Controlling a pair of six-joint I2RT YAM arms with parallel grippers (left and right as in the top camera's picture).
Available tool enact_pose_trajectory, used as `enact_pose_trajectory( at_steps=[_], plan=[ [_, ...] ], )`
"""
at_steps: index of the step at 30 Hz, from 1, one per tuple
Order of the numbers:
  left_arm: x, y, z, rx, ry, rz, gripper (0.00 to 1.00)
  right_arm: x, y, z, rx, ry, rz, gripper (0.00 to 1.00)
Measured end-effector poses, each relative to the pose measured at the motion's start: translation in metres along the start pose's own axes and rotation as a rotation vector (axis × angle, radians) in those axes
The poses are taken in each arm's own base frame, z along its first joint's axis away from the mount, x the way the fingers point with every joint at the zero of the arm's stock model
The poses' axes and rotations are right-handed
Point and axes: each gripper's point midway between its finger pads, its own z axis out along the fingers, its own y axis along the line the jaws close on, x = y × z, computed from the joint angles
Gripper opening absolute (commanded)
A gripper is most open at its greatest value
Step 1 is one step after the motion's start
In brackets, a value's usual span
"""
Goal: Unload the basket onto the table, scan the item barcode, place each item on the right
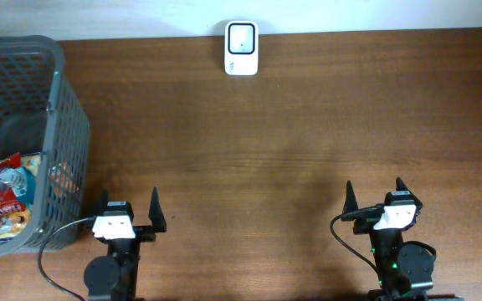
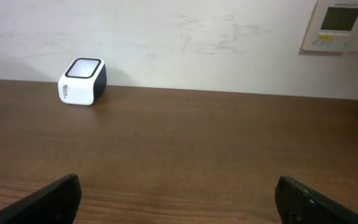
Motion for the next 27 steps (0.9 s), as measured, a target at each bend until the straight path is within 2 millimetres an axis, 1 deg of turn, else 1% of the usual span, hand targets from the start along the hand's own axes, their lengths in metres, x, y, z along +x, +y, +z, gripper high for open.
enact_pose_trajectory(
  at_steps=[7,9,10,12,13,15,17,18,19,20,21,22,23,25,27],
  plan=[
    [0.0,0.0,0.0,0.0,0.0,0.0,0.99,0.0,0.0,0.0,0.0,0.0,0.0,0.99],
    [-0.003,0.0,0.0,0.0,-0.012,0.0,0.99,0.0,0.0,0.0,0.0,0.0,-0.001,0.98],
    [-0.009,-0.002,0.0,0.009,-0.038,0.0,0.99,0.0,0.0,0.0,0.0,0.0,0.0,0.98],
    [-0.029,-0.007,-0.002,0.039,-0.12,0.002,0.99,0.0,0.0,0.0,0.0,0.0,0.0,0.98],
    [-0.035,-0.008,-0.002,0.043,-0.147,0.002,0.99,0.0,0.0,0.0,0.0,0.0,0.0,0.98],
    [-0.041,-0.012,-0.004,0.067,-0.173,0.005,0.99,0.0,0.0,0.0,0.0,0.0,0.0,0.98],
    [-0.043,-0.025,-0.005,0.144,-0.183,0.012,0.99,0.0,0.0,0.0,0.0,0.0,-0.001,0.98],
    [-0.053,-0.035,-0.009,0.204,-0.226,0.022,0.99,0.0,0.0,0.0,0.0,0.0,-0.001,0.98],
    [-0.074,-0.044,-0.017,0.252,-0.315,0.039,0.99,0.0,0.0,0.0,0.0,-0.001,-0.001,0.98],
    [-0.1,-0.05,-0.029,0.287,-0.431,0.064,0.99,0.0,0.0,0.0,0.0,0.0,-0.001,0.98],
    [-0.112,-0.053,-0.036,0.299,-0.492,0.081,0.99,0.0,0.0,0.0,-0.001,0.0,-0.001,0.98],
    [-0.129,-0.055,-0.048,0.307,-0.581,0.109,0.99,0.0,0.0,0.0,-0.001,-0.001,-0.001,0.98],
    [-0.143,-0.057,-0.058,0.314,-0.648,0.13,0.99,0.0,0.0,0.0,-0.003,0.0,-0.001,0.98],
    [-0.152,-0.059,-0.066,0.318,-0.698,0.149,0.99,0.0,0.001,0.0,-0.004,-0.001,0.0,0.98],
    [-0.157,-0.059,-0.068,0.316,-0.7,0.153,0.99,0.0,0.001,0.0,-0.004,-0.001,-0.001,0.99]
  ],
)
